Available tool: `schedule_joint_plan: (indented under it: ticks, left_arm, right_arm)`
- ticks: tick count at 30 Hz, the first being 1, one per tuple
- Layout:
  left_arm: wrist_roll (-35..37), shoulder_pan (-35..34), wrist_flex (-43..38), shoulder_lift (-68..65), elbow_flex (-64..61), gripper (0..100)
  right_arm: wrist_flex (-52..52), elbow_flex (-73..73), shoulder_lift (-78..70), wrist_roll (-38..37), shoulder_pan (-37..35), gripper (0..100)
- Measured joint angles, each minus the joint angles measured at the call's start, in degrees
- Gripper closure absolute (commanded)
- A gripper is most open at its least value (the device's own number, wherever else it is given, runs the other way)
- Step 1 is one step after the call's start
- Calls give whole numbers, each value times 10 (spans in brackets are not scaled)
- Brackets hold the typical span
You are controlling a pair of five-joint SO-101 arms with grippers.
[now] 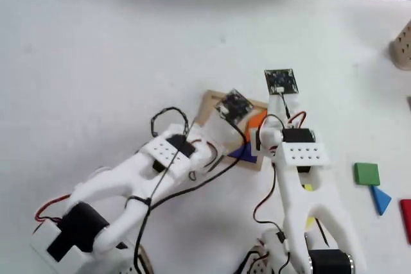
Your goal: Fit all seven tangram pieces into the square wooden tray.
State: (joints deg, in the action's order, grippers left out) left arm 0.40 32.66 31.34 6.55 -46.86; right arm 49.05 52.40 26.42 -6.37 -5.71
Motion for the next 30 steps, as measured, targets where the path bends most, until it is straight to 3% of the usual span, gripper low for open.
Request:
schedule_joint_plan:
  ticks: [3, 13, 24, 30]
  left_arm:
    - [42, -27, -14, -7, 1, 978]
    - [57, -32, 9, -42, 14, 978]
    - [57, 38, -44, -96, 58, 978]
    - [57, 41, 2, -144, 128, 979]
  right_arm:
    - [0, 0, 0, 0, 0, 981]
    - [0, 0, 0, 0, 0, 981]
    - [0, 0, 0, 0, 0, 981]
    - [0, 0, 0, 0, 0, 981]
